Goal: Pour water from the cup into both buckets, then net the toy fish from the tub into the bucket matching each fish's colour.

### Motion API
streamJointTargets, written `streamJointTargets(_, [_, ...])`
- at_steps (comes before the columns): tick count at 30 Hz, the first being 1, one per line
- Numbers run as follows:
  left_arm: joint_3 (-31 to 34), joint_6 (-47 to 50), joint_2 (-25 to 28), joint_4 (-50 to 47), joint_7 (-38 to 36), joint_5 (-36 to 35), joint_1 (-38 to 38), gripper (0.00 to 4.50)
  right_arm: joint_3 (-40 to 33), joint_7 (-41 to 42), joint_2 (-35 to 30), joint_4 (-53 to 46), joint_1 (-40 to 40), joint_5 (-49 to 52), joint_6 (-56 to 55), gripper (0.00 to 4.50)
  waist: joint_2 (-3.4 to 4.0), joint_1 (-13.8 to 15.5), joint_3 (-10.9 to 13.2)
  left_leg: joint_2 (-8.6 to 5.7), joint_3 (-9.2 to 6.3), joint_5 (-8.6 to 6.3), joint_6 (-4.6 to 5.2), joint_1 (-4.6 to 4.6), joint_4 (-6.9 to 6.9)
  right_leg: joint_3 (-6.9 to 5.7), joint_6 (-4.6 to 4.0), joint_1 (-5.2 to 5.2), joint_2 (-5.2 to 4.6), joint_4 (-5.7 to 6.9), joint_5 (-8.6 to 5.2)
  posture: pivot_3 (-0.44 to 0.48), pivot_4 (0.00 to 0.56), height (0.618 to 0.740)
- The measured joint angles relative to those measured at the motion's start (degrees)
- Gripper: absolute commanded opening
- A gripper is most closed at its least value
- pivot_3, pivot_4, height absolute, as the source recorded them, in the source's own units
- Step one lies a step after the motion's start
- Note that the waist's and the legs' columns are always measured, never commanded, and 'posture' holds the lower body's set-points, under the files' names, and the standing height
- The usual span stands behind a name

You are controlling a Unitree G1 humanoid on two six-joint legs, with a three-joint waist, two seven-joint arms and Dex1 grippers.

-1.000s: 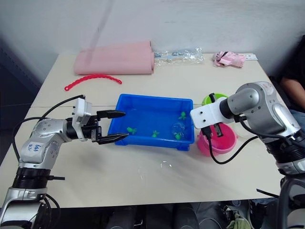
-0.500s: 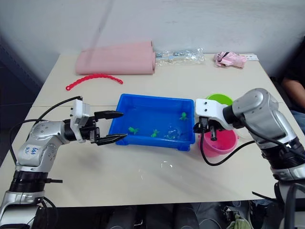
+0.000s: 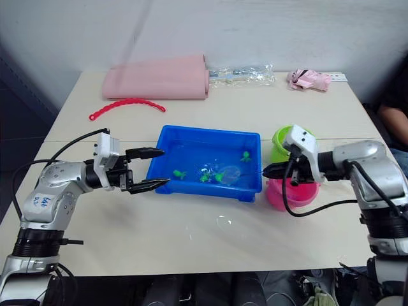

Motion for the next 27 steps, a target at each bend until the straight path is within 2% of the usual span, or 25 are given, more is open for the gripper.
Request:
streamJointTargets(9, [-0.1, 0.0, -0.2, 0.6, -0.3, 0.0, -0.4, 4.47, -9.2, -4.7, 0.3, -1.2, 8.6, 4.0, -7.8, 0.00, 0.00, 0.0, 0.0, 0.01, 0.02, 0.00, 0.00, 0.02, -0.01, 0.01, 0.00, 0.00, 0.02, 0.00, 0.00, 0.000, 0.150, 0.740])
streamJointTargets(15, [-0.1, 1.1, -2.3, 2.7, -0.6, -1.5, -3.4, 4.47, -17.8, -10.6, 5.0, -8.8, 18.4, 6.8, -16.4, 0.00, 0.00, 0.3, 0.0, -0.01, 0.00, 0.00, 0.00, 0.02, 0.00, 0.01, 0.01, 0.03, 0.02, 0.01, 0.01, 0.000, 0.150, 0.740])
streamJointTargets(20, [-0.3, 1.8, -4.0, 5.1, -0.6, -2.1, -6.2, 4.47, -23.6, -14.4, 5.8, -13.8, 24.6, 9.3, -17.0, 0.00, 0.00, 0.4, 0.0, -0.01, -0.02, 0.02, 0.01, 0.04, 0.01, -0.01, 0.04, 0.07, 0.04, 0.01, 0.02, 0.000, 0.150, 0.740])
streamJointTargets(27, [-1.1, 3.0, -9.3, 8.2, 0.5, -2.4, -11.7, 4.47, -32.8, -20.8, 6.1, -16.9, 30.1, 14.8, -13.3, 0.00, 0.00, 0.4, 0.0, -0.03, -0.03, 0.03, 0.03, 0.05, 0.00, 0.00, 0.05, 0.09, 0.05, 0.00, 0.02, 0.000, 0.150, 0.740])
